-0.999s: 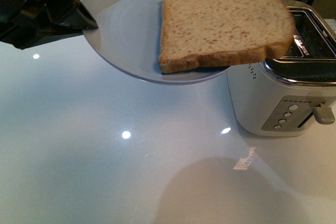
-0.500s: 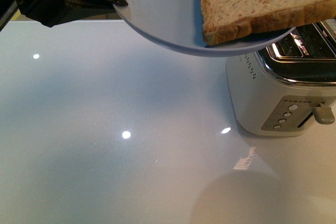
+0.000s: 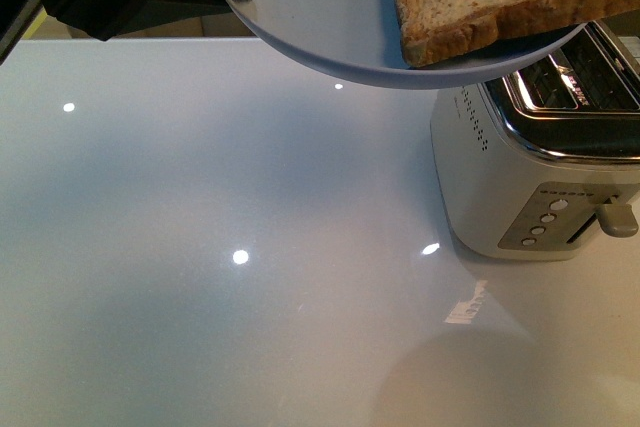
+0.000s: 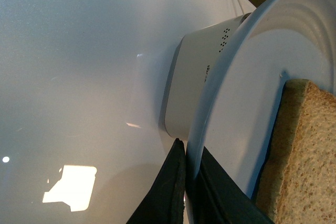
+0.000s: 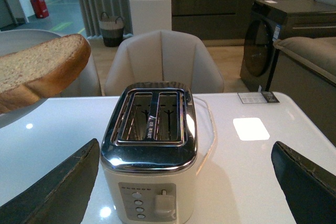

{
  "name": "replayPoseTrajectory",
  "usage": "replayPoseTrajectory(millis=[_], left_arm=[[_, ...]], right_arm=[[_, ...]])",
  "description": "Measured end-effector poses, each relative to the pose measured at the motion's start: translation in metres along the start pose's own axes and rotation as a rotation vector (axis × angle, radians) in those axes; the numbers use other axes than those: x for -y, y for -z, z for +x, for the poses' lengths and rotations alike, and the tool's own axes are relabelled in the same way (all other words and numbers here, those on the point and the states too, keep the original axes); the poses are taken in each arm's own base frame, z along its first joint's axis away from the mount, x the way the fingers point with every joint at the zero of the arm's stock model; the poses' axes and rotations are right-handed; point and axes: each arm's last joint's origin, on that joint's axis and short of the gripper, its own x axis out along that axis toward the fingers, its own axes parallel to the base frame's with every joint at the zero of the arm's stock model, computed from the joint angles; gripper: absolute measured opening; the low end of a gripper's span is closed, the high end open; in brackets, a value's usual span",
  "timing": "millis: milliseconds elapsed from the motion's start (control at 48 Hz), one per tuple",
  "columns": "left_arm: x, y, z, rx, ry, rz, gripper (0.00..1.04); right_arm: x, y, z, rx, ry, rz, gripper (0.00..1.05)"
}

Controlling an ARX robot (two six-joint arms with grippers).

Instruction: Left arm holds plate, right arm toasts bread

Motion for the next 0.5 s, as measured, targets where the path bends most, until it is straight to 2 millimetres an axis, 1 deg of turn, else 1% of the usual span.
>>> replayPoseTrajectory(millis=[437, 458, 500], left_arm=[[0.0, 0.0, 0.0, 0.0, 0.0, -0.001, 0.03], [0.0, 0.0, 0.0, 0.0, 0.0, -0.001, 0.03], [0.0, 0.0, 0.0, 0.0, 0.0, -0.001, 0.03]], right_arm=[[0.0, 0.0, 0.0, -0.001, -0.001, -0.001, 0.96], [-0.0001, 0.0013, 0.0006, -0.04, -0.021, -0.03, 0.96], [0.0003, 0.001, 0.0008, -0.204, -0.089, -0.085, 0.96]])
